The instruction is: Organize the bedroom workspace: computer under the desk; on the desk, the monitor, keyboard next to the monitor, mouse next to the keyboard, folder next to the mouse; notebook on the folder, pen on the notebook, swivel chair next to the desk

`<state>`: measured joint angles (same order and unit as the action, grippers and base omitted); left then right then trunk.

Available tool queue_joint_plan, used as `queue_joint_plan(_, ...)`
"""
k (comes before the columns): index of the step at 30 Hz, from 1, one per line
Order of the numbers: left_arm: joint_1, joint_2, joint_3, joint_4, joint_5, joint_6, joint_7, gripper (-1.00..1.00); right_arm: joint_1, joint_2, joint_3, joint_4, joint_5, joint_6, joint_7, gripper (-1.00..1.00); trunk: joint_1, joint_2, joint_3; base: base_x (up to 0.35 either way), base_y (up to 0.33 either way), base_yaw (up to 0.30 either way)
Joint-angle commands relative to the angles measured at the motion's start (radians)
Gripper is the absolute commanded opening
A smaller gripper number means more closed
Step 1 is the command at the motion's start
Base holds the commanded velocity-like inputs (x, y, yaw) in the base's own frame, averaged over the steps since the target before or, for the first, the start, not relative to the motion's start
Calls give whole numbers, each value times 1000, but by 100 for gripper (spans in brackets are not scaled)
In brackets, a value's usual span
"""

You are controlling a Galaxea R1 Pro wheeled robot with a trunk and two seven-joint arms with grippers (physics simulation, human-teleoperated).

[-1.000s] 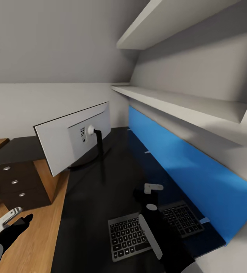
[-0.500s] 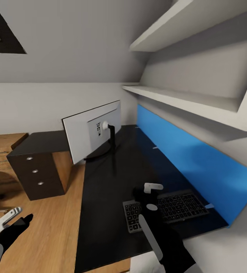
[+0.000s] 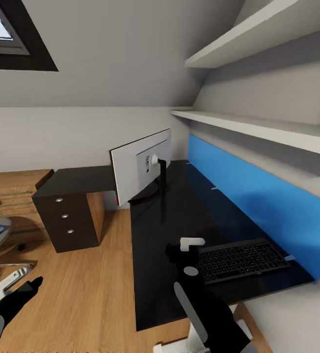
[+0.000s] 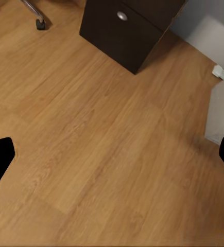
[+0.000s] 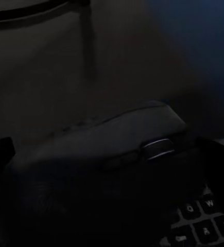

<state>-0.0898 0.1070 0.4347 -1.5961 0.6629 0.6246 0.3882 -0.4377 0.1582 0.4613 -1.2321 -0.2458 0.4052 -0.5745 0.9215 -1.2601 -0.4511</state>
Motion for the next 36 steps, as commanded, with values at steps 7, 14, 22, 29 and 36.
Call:
queue_joint_plan(7,-1,0,-1,0,12,3,9,100,-1,0,2,0,-7,3,-8,-100,0,-1,-1,-24,315,222)
queue_joint_plan(14,-1,4,-84,38,12,5,9,100,-1,2,7,5,-7,3,-8,-100,0,-1,-1,-2,81,275)
queue_joint_plan(22,-1,6,-181,101,-21,3,11,100,-1,2,28,7,-7,3,-8,-100,0,-1,-1,0,7,280)
queue_joint_plan(29,-1,1,-197,453,-341,-43,8,100,-1,1,31,6,-8,1,-7,-100,0,-1,-1,0,0,244)
queue_joint_plan(36,-1,-3,-336,929,-475,-570,-4,100,1,1,32,6,-9,0,-7,-100,0,-1,-1,0,0,25)
